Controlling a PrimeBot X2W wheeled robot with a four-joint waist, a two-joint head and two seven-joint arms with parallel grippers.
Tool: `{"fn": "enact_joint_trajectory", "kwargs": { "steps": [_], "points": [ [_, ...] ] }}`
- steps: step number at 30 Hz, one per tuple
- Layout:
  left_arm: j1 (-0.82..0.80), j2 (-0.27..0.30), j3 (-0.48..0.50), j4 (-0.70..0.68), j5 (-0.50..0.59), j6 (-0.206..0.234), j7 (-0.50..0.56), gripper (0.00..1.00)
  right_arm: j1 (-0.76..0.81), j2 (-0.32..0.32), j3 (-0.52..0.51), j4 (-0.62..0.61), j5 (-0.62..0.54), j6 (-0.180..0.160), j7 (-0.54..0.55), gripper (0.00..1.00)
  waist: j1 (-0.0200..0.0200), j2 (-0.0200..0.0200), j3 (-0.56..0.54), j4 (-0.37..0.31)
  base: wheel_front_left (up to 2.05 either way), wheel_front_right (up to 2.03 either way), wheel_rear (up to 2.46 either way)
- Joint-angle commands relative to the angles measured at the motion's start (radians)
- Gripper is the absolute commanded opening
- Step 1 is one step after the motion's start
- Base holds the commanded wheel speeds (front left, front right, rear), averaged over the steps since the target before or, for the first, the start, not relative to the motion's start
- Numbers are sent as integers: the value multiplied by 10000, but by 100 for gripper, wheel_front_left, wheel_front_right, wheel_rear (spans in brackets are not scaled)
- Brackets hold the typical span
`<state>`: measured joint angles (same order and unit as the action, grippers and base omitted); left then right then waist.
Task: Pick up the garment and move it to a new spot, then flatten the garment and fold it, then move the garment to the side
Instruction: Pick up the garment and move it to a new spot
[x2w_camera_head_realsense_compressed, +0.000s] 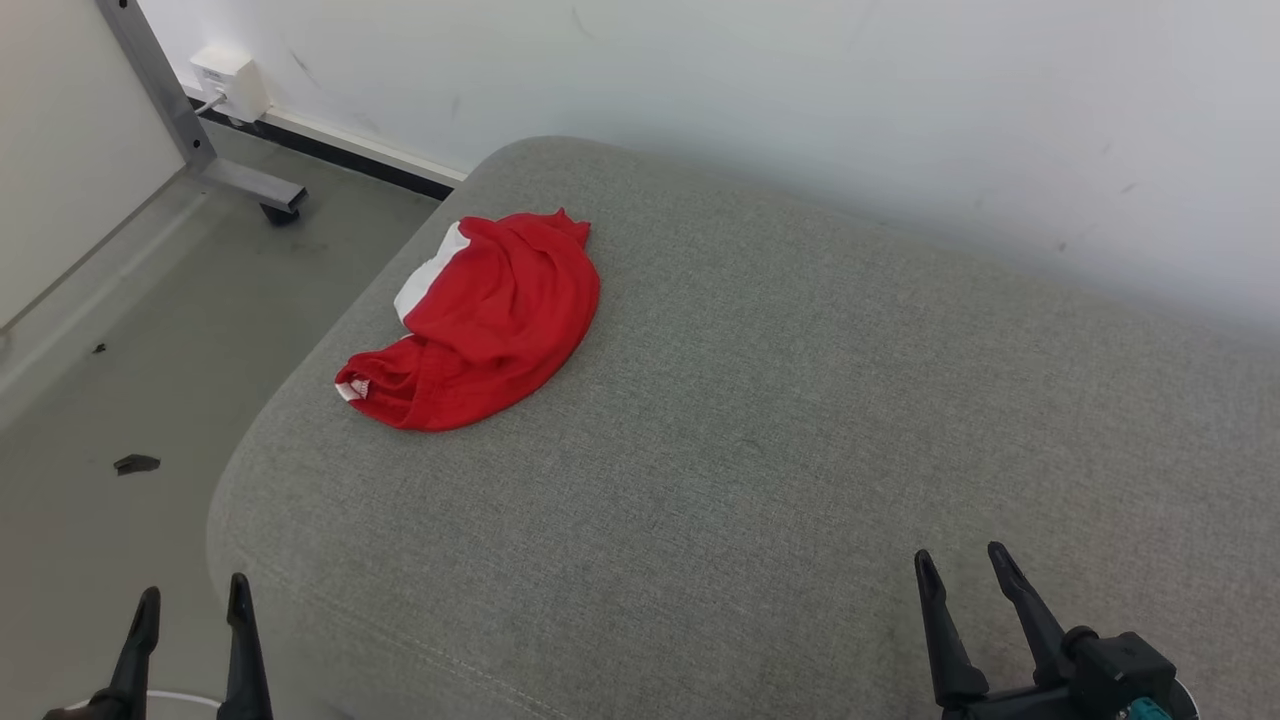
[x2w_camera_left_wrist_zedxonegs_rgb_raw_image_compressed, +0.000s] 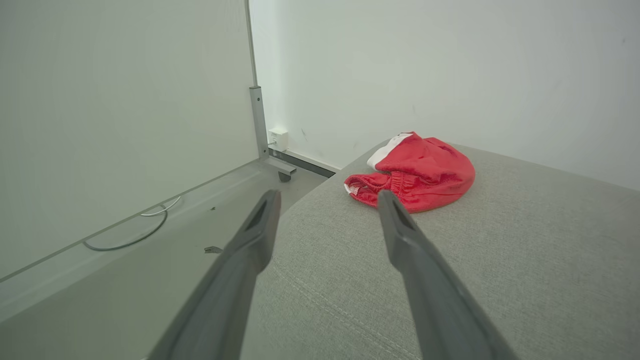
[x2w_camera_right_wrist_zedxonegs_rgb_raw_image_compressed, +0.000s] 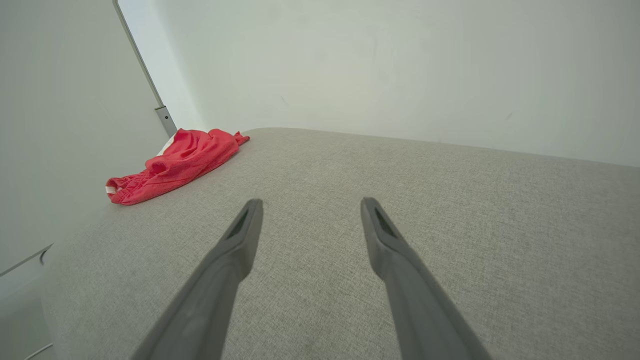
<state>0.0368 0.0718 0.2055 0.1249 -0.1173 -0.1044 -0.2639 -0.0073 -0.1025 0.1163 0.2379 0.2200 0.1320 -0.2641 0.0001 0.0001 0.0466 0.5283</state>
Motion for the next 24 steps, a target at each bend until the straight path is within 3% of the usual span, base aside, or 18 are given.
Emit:
{"fn": "enact_joint_trajectory", "kwargs": {
  "steps": [1, 8, 12, 24],
  "points": [
    [104, -25, 51, -27, -55, 33, -4, 100, -118, -73, 26, 23, 23, -22, -2, 100, -1, -1, 24, 11, 0, 0, 0],
    [-567, 77, -26, 242, -81, -61, -4, 100, 68, -130, -477, -158, -72, -22, -2, 100, -1, -1, 105, -110, 0, 0, 0],
    [-1184, 292, 45, 409, -285, -93, -4, 100, 1, -213, -664, -350, -214, -22, -2, 100, -1, -1, 439, -629, 0, 0, 0],
    [-6004, 1758, 297, 1787, -1317, -231, 31, 100, -288, -1120, -2259, -1699, -673, -22, 217, 100, -1, -1, 3069, -3035, 0, 0, 0]
  ]
}}
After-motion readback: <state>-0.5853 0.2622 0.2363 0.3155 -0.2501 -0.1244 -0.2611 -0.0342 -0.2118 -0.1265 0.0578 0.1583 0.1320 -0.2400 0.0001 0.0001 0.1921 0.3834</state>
